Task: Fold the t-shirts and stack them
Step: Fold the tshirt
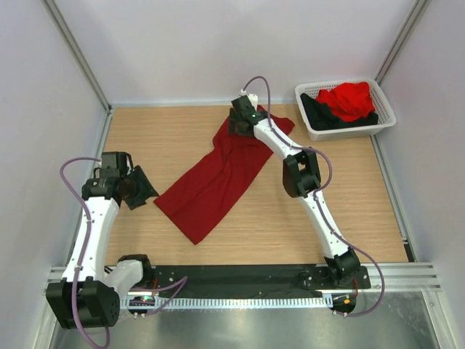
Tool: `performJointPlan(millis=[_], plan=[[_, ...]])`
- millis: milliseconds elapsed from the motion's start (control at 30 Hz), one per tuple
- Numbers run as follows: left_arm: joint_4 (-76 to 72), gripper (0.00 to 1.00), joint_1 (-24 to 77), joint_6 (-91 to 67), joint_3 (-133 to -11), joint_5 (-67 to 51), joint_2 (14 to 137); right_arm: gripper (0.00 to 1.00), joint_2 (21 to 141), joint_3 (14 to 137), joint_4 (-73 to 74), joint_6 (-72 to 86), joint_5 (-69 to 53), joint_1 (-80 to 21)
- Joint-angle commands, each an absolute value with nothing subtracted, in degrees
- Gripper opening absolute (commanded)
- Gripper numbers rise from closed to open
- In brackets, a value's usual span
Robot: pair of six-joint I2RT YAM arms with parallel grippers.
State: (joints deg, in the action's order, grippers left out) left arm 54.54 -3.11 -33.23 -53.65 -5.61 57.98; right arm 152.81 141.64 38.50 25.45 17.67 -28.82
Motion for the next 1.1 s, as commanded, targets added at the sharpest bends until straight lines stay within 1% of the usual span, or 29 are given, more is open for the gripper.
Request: performJointPlan(millis=[0,100,167,200,233,300,333,367,433,500,600,667,767,900,1067], plan=[[53.27,0.51,-3.08,-35.24,-53.09,-5.71,58.18,0.84,156.10,147.47,30.43,22.58,9.93,-30.85],[53.35,0.51,-2.03,-35.60,-53.61,-6.32,61.25,0.85,152.07,147.83,30.58,26.53,12.29,-31.11],[53.52,0.52,-0.53,-35.60,-55.88,-5.02,66.08,0.86,148.73,147.57,32.77,28.64,13.97,-30.85],[54.31,0.52,2.08,-35.60,-56.94,-3.01,67.83,0.86,144.88,147.13,35.31,28.91,14.76,-30.68],[55.19,0.52,4.63,-35.51,-58.26,-1.86,72.11,0.86,143.02,146.17,36.38,29.09,15.46,-30.67],[56.07,0.52,6.67,-35.25,-61.86,-0.53,76.18,0.88,138.80,141.96,39.45,28.39,15.12,-30.24],[56.16,0.52,8.33,-35.24,-62.83,-0.35,77.85,0.88,134.86,140.38,40.85,28.21,15.90,-30.15],[56.08,0.52,8.87,-34.98,-63.89,-0.35,81.26,0.88,132.65,136.62,42.96,28.13,16.69,-29.71],[56.16,0.51,10.01,-34.72,-67.05,2.27,84.10,0.89,127.21,132.47,44.73,28.04,16.88,-29.10],[55.99,0.50,11.16,-33.84,-69.77,2.64,88.67,0.89,124.29,126.85,47.88,29.35,16.35,-28.31],[57.56,0.48,12.83,-32.18,-73.20,3.42,96.13,0.89,117.88,118.67,48.96,28.22,15.91,-28.13],[58.27,0.46,14.49,-32.08,-75.32,7.10,99.30,0.89,112.71,111.65,47.73,27.25,15.82,-27.86],[56.87,0.44,15.90,-35.15,-73.57,9.05,103.96,0.90,107.08,104.43,44.48,27.42,13.90,-26.02],[56.69,0.43,17.75,-42.70,-69.44,9.67,105.03,0.90,102.58,98.27,43.42,28.65,10.74,-22.94],[55.99,0.43,22.75,-51.40,-63.82,5.72,105.55,0.90,100.37,90.01,40.00,29.09,9.58,-21.36]])
